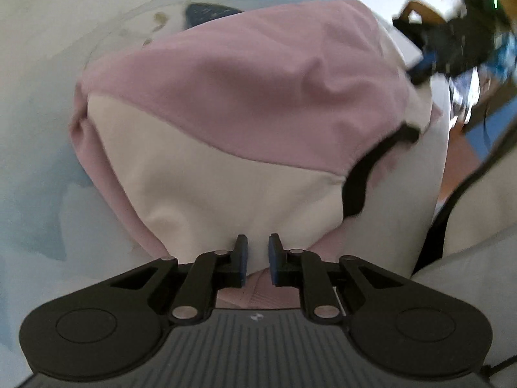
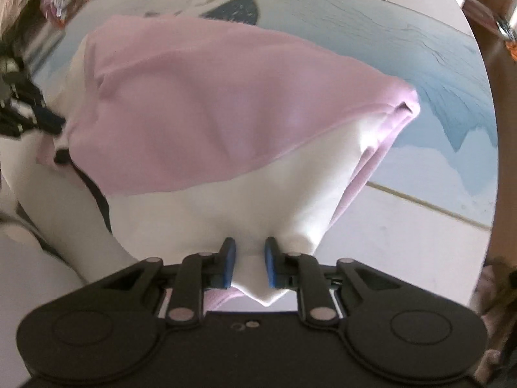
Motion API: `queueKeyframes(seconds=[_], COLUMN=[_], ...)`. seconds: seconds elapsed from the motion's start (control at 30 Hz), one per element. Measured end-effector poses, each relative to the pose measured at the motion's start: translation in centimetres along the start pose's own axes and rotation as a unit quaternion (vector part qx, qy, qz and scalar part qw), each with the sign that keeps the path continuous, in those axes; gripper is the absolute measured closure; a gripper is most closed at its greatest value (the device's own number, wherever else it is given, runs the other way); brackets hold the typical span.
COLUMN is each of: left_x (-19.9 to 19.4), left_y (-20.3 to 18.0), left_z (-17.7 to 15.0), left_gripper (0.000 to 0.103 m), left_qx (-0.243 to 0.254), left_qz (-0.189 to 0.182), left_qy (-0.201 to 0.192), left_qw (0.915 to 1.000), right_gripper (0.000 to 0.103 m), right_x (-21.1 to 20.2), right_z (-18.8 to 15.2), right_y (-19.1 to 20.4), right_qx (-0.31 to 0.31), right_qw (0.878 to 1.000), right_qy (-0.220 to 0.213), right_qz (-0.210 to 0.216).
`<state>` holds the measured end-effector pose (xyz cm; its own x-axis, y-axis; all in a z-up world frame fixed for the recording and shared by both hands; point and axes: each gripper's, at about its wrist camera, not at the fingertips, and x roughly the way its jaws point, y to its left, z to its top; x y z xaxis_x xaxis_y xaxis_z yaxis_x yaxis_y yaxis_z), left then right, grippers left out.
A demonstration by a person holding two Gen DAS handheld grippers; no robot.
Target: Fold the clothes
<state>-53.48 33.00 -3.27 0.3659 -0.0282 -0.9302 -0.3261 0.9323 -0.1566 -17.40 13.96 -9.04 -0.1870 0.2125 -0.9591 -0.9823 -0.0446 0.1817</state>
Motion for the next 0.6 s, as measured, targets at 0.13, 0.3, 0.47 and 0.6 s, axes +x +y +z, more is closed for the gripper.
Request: queueKeyframes(seconds=[0.13, 0.3, 0.47, 0.6], left_x=[-1.9, 1.0, 2.2, 2.2], left_y=[-2.2, -3.1, -2.2, -1.9], left_z=[2.1, 2.6, 1.0, 0.9], left_gripper=[0.089, 0.089, 0.09, 0.09], left_qx=[-0.004, -0.015, -0.052, -0.063], left_qz=[-0.024, -0.033, -0.048, -0.056], left_qy=[-0.071, -0.05, -0.042, -0.043], left_qw=[0.9972, 0.9981, 0.9966, 0.9955], right_gripper=[0.0, 0.0, 0.0, 0.0], right_x=[-2.1, -0.9, 4.4, 7.5], right_z=[3.3, 9.2, 13.0, 14.9], right_y=[4.1, 9.5, 12.5, 12.0], right_qx=[-0.081, -0.165, -0.202, -0.174], right_qw=[0.996, 0.981, 0.976, 0.982], right_qy=[-0.042, -0.078, -0.053, -0.039], right_qz=[0.013, 0.065, 0.058, 0.066])
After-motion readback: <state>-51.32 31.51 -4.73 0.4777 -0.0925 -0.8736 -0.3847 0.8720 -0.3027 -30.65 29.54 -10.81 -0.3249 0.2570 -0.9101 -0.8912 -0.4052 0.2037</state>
